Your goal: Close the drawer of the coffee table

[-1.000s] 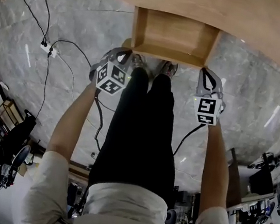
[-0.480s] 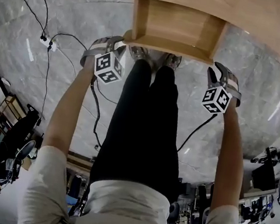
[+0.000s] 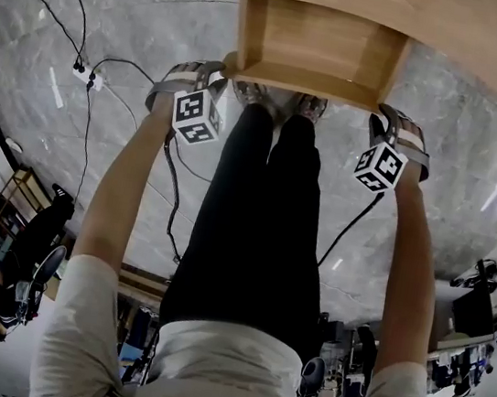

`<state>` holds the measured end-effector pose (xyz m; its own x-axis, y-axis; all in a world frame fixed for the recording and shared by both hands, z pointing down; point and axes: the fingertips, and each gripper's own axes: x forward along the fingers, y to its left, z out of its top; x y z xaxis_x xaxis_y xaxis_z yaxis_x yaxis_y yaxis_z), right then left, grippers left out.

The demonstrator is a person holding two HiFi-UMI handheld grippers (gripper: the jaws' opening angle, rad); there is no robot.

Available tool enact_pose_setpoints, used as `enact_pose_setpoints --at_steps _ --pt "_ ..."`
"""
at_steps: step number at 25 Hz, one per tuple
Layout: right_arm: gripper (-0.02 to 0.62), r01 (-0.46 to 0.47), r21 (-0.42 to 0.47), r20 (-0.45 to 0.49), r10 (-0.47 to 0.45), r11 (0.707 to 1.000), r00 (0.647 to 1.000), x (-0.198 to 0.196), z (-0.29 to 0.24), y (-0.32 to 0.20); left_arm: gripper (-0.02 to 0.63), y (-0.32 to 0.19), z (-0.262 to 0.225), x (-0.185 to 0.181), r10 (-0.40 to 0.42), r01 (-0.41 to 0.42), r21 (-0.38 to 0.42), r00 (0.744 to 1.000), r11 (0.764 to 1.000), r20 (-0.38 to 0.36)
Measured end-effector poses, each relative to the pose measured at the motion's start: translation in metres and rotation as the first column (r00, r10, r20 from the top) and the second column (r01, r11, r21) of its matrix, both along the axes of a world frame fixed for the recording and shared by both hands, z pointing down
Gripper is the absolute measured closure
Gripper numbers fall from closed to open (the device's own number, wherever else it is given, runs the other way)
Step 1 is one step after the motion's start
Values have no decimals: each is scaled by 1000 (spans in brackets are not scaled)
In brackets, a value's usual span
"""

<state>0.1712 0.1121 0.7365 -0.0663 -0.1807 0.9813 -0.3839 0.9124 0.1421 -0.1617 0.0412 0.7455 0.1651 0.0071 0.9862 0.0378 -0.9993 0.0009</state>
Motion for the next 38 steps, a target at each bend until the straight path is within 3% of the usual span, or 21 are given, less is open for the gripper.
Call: enact_pose_setpoints --at_steps 5,11,17,21,31,38 --pt "483 -10 13 -12 10 1000 1000 -2 2 0 472 1 3 -7 58 -58 1 997 998 51" --pt "503 -5 19 -23 5 1000 1000 2 7 1 472 8 1 -2 106 -105 -30 993 994 49" --pt "509 31 21 -33 -30 999 999 -3 3 1 474 3 20 -16 46 -49 36 994 998 100" --pt "517 85 21 -53 -83 996 995 -2 6 1 488 -2 23 -12 73 -81 68 990 994 119" --pt "518 82 44 -27 -81 996 996 -3 -11 -3 494 -4 6 -11 30 -33 57 997 998 66" --pt "520 109 51 36 -111 993 993 -3 -36 -7 499 -15 -18 -13 -15 9 85 998 996 69"
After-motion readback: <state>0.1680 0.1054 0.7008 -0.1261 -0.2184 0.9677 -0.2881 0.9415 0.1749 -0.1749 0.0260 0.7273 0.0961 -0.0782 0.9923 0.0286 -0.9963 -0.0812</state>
